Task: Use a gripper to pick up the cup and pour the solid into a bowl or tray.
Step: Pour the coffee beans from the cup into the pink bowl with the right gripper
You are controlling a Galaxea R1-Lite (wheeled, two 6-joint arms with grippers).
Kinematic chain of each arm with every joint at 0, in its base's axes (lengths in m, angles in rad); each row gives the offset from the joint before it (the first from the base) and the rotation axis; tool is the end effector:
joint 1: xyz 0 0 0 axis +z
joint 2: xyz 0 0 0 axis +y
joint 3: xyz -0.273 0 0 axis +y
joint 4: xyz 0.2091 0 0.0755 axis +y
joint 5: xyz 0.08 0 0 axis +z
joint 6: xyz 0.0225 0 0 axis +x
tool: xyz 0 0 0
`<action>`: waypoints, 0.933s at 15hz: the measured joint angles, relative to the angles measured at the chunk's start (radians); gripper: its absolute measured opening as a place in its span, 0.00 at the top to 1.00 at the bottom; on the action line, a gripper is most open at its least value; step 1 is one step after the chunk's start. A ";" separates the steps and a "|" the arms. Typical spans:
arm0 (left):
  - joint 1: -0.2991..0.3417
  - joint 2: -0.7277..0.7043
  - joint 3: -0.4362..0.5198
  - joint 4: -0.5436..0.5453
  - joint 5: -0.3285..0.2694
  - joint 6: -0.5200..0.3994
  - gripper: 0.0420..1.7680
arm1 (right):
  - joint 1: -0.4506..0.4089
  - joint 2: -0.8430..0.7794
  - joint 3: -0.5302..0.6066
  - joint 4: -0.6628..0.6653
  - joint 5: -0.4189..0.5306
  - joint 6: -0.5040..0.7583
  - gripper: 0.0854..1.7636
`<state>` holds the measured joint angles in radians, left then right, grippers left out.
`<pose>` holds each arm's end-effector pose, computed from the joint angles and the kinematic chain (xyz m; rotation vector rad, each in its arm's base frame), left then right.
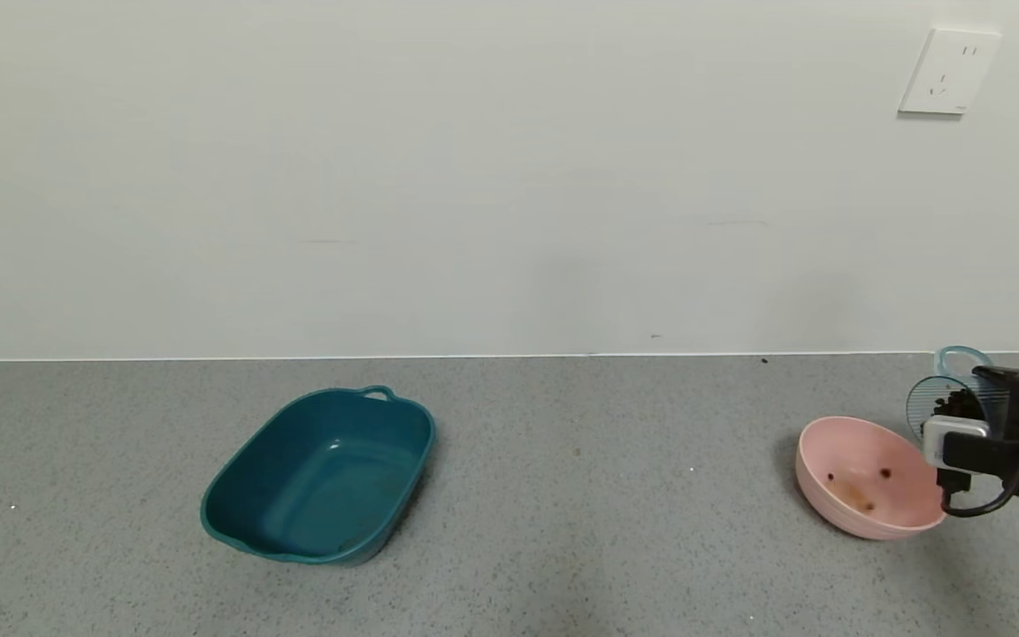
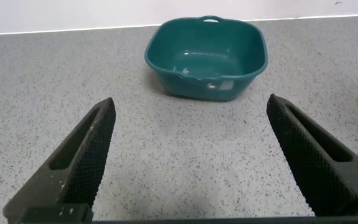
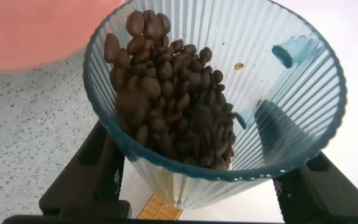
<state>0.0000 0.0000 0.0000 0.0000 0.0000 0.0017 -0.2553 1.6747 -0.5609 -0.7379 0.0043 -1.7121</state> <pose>0.0386 0.0000 0.0755 0.0017 0.0000 0.0000 0.2745 -0.0715 0.0796 -1.6317 0.4855 0.1344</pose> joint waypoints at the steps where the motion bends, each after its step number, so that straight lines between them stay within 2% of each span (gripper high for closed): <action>1: 0.000 0.000 0.000 0.000 0.000 0.000 0.01 | 0.000 0.000 0.001 0.000 0.000 -0.016 0.24; 5: 0.000 0.000 0.000 0.000 0.000 0.000 0.01 | 0.000 0.001 0.010 -0.039 0.001 -0.080 0.24; 14: 0.000 0.000 0.000 0.000 0.000 0.000 0.01 | 0.015 0.003 0.036 -0.079 0.000 -0.121 0.24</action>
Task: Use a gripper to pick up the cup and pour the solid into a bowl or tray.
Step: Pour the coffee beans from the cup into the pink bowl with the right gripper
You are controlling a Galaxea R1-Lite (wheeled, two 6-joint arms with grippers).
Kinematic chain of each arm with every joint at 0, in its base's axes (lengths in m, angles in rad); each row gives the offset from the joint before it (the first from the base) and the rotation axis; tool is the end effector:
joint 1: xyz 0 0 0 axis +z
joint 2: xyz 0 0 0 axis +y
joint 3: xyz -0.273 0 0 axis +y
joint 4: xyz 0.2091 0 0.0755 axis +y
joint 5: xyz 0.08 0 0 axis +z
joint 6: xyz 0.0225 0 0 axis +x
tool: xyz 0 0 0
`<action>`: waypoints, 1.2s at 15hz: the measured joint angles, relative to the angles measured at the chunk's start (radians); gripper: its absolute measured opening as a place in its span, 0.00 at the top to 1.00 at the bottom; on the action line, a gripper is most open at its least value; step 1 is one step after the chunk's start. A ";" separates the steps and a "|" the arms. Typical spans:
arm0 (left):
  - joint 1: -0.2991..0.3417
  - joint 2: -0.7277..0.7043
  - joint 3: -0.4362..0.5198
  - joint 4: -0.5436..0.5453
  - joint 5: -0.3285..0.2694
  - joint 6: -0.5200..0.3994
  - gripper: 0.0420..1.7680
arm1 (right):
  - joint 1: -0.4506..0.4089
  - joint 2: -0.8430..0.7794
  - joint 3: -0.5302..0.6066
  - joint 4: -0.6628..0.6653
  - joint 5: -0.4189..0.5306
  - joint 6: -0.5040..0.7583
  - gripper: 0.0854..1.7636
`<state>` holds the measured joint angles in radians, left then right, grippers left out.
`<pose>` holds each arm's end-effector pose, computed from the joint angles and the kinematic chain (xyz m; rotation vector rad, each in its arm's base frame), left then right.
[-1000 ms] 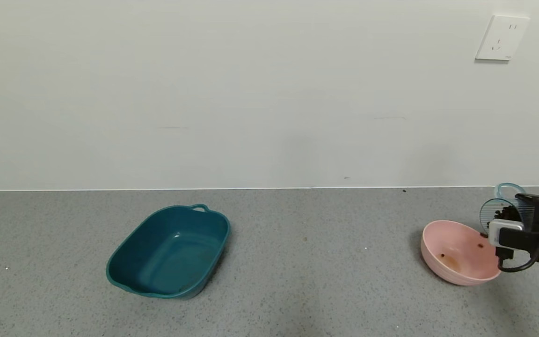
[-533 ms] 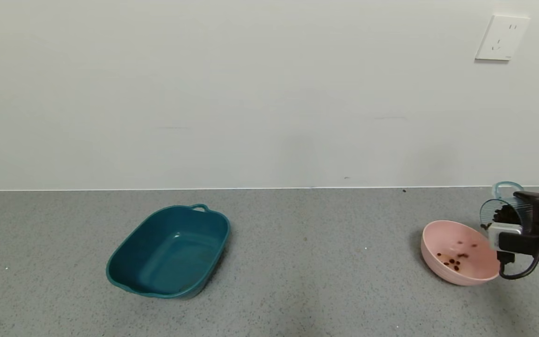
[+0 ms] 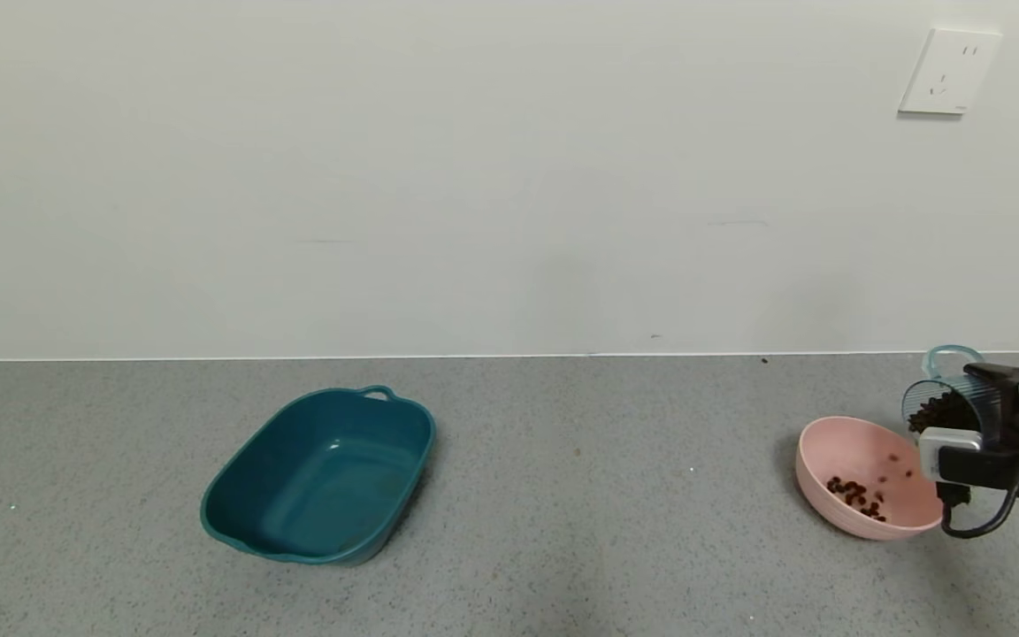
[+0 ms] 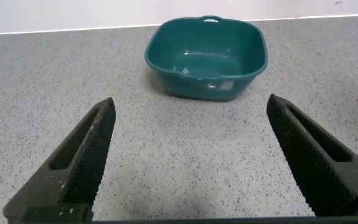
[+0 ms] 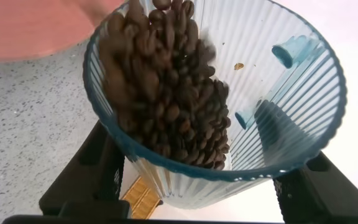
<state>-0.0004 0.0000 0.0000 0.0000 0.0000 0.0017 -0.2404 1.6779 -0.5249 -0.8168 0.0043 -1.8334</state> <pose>0.0386 0.0000 0.0755 0.0017 0.0000 -0.0004 0.2718 -0.0665 0.0771 -1.7638 0.4457 0.1410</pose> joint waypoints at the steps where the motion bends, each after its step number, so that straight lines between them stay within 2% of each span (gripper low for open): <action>1: 0.000 0.000 0.000 0.000 0.000 0.000 0.01 | 0.000 0.002 0.003 -0.007 0.000 -0.001 0.24; 18: 0.000 0.000 0.000 0.000 0.000 0.000 0.01 | -0.004 0.004 0.014 -0.014 -0.019 -0.050 0.25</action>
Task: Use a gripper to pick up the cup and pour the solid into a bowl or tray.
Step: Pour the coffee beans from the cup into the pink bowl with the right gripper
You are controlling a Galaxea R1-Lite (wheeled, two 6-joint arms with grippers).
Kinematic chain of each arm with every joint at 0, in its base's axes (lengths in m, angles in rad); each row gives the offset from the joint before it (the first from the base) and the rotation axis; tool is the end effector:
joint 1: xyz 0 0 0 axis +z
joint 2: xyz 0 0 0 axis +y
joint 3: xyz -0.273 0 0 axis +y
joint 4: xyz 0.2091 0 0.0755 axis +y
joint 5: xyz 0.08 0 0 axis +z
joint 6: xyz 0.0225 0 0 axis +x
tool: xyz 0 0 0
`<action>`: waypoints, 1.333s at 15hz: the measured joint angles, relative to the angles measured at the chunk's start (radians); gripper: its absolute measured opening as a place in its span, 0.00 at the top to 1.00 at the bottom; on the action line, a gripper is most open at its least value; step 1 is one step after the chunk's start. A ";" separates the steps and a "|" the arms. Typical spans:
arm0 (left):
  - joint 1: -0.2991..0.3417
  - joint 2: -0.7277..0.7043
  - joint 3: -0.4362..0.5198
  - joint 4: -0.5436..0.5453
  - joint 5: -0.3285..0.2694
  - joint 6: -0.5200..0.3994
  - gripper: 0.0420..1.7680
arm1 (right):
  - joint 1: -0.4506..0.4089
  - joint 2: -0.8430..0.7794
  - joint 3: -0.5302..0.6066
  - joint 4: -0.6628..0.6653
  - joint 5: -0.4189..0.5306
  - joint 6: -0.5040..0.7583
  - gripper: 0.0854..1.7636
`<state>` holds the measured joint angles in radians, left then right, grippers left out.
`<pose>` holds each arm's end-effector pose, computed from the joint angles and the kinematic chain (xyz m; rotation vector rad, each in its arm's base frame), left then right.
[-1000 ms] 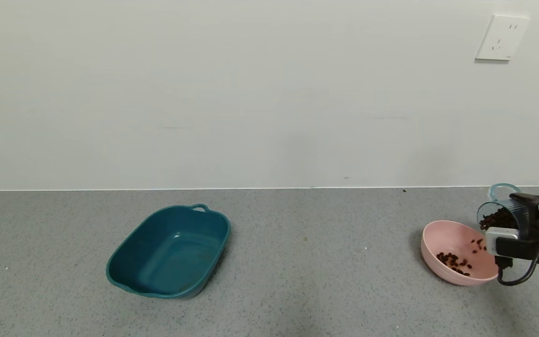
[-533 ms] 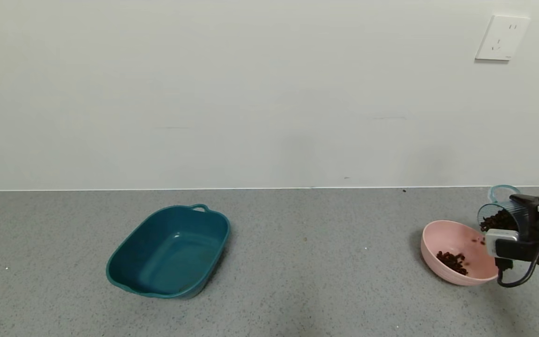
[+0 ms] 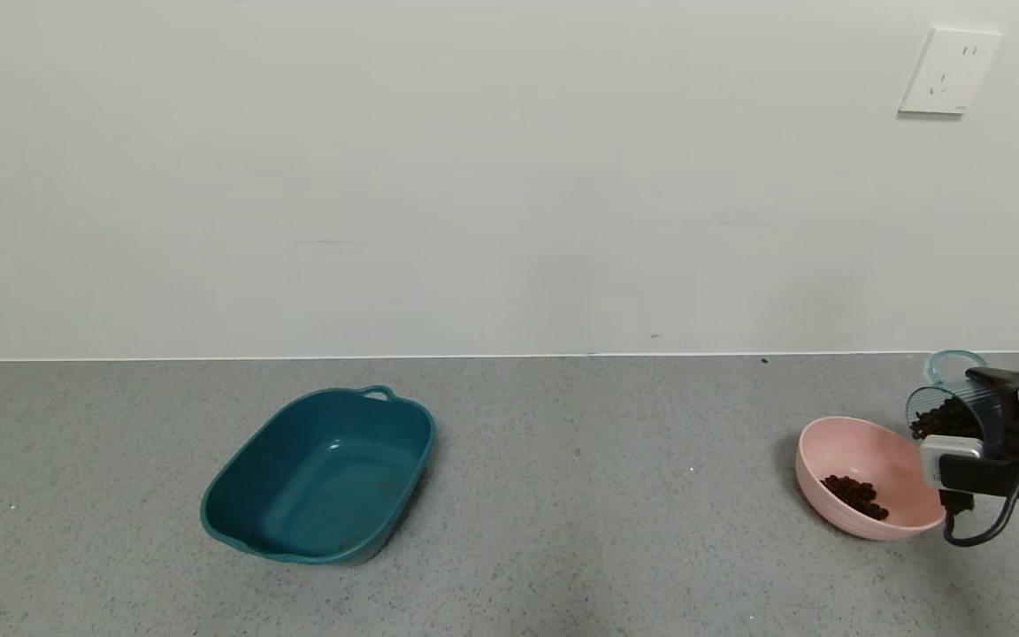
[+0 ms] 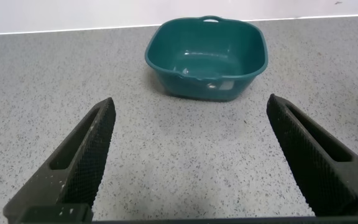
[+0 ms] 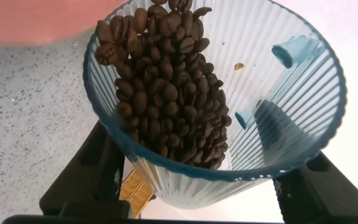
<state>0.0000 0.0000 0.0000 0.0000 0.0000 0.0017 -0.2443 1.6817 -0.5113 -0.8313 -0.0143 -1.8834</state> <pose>0.0386 0.0000 0.0755 0.0017 0.0000 0.0000 0.2696 -0.0675 0.0741 -1.8126 0.4687 0.1414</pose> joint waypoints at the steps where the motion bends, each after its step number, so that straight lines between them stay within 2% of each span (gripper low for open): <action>1: 0.000 0.000 0.000 0.000 0.000 0.000 0.01 | -0.002 -0.001 -0.001 0.000 0.000 -0.001 0.25; 7: 0.000 0.000 0.000 0.000 0.000 0.000 0.01 | -0.004 -0.005 -0.001 -0.010 -0.019 -0.024 0.25; 13: 0.000 0.000 0.000 0.000 0.000 0.000 0.01 | 0.046 -0.003 0.030 -0.043 -0.077 -0.031 0.25; 20: 0.000 0.000 0.000 0.000 0.000 0.000 0.01 | 0.044 0.003 0.038 -0.072 -0.068 -0.020 0.25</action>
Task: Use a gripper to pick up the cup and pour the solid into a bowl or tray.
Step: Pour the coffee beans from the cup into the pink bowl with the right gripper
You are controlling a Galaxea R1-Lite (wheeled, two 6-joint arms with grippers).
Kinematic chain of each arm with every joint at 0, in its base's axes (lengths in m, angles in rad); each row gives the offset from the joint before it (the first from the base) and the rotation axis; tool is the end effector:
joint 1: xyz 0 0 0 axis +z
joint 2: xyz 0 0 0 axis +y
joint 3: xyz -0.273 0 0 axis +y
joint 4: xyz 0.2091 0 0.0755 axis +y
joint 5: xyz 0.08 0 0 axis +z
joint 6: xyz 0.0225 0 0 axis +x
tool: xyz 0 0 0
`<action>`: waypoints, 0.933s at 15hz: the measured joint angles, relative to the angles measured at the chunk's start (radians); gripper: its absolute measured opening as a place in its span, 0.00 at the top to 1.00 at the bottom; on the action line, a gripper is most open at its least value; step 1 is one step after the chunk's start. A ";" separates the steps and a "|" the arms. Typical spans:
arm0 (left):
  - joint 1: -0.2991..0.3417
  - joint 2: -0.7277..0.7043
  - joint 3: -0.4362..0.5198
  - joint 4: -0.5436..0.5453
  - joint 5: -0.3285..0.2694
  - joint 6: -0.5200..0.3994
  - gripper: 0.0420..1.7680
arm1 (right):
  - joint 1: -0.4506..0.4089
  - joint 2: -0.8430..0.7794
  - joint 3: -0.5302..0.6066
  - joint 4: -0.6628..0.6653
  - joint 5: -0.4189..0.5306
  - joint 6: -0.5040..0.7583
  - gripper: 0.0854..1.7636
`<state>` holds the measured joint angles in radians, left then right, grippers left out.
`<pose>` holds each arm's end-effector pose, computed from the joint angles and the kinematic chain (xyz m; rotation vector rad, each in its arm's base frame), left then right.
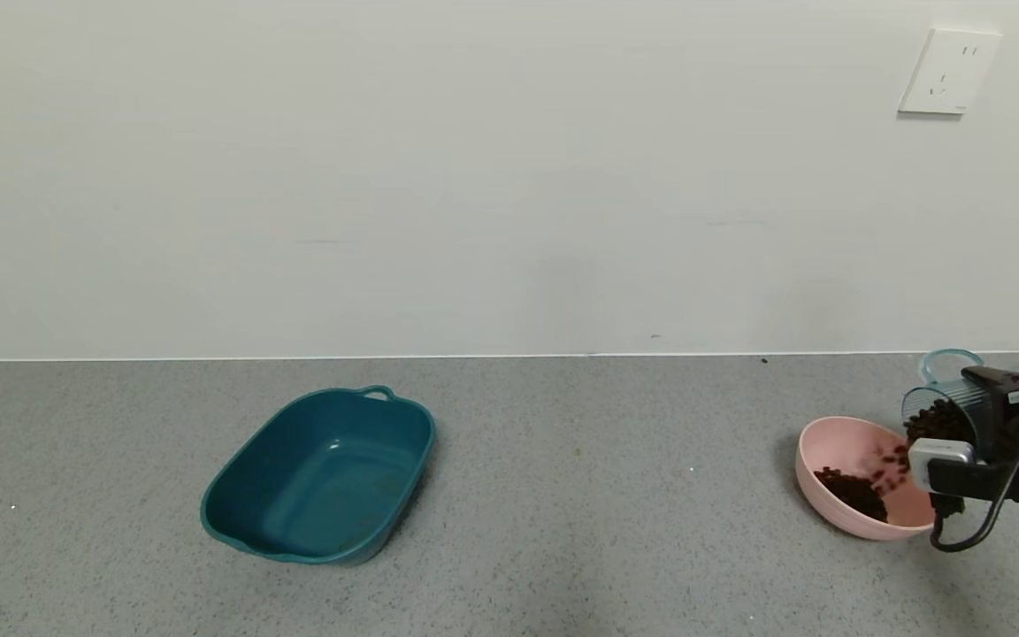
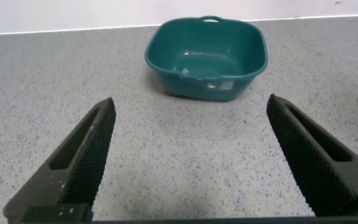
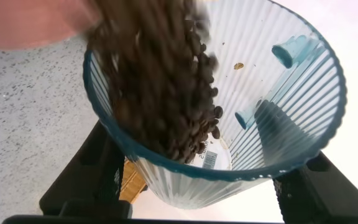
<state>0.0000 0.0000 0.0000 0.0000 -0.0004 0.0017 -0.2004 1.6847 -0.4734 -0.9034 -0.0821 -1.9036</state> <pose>0.0386 0.0000 0.0755 0.0017 0.0000 -0.0004 0.2670 -0.0561 0.0710 -1.8541 0.4734 0.1030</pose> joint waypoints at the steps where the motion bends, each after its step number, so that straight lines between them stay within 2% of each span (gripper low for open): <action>1: 0.000 0.000 0.000 0.000 0.000 0.000 0.01 | -0.002 0.000 0.000 0.004 0.001 0.024 0.25; 4: 0.000 0.000 0.000 0.000 0.000 0.000 0.01 | -0.010 0.000 0.008 0.009 0.007 0.113 0.25; 11: 0.000 0.000 0.000 0.000 0.000 0.000 0.01 | -0.024 0.006 0.038 0.012 0.014 0.436 0.25; 14: 0.000 0.000 0.000 0.000 0.000 0.000 0.01 | -0.036 0.001 0.053 0.010 0.055 0.589 0.25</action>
<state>0.0000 0.0000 0.0000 0.0000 0.0000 0.0017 -0.2366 1.6855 -0.4200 -0.8934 -0.0268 -1.3151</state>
